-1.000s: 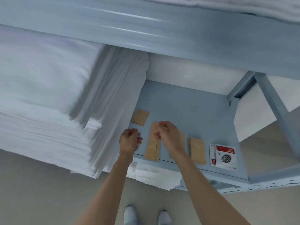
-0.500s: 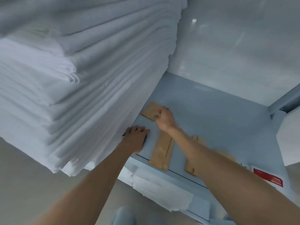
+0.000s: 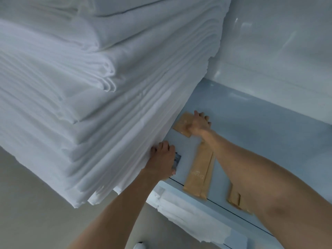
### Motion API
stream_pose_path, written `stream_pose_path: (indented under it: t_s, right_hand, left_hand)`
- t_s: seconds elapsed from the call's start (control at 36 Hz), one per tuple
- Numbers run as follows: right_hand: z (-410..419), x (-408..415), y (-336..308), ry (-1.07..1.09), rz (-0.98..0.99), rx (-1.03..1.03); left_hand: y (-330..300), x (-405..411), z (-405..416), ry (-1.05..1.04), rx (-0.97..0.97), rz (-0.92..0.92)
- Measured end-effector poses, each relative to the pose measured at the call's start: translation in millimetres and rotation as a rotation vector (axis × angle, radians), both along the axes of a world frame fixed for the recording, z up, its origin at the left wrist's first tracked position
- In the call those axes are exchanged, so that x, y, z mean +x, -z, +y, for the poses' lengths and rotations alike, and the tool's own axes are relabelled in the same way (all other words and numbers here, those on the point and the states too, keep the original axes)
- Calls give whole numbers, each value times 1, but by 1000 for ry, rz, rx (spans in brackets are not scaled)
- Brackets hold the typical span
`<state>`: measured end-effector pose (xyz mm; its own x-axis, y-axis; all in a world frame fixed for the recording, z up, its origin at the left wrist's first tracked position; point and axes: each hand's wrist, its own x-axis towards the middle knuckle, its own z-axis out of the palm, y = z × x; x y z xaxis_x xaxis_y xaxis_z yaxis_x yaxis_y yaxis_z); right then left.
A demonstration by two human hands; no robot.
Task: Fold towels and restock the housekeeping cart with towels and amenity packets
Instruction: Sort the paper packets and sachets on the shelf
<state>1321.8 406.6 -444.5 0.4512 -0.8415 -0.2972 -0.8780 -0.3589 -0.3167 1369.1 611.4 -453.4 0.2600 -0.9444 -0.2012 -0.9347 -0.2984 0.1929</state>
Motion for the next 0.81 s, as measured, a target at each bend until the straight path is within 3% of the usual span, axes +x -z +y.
stream_pose_path:
  t_s: [0.14, 0.33, 0.44, 0.58, 0.69, 0.81]
  right_hand:
    - [-1, 4, -4, 63, 39, 23]
    - [13, 1, -13, 223, -319, 122]
    - [31, -14, -25, 364, -521, 97]
    - [60, -42, -66, 583, -806, 126]
    - [89, -76, -106, 741, -1025, 240]
    - [127, -111, -142, 791, -1220, 496]
  left_hand:
    - [4, -13, 3, 33, -83, 33]
    - [-6, -7, 5, -25, -162, 90]
    - [-19, -2, 8, -269, -271, 372]
    - [-54, -11, 17, -597, -387, 942]
    - [-85, -25, 33, -696, -410, 1400]
    - [-116, -41, 49, -689, -421, 1607]
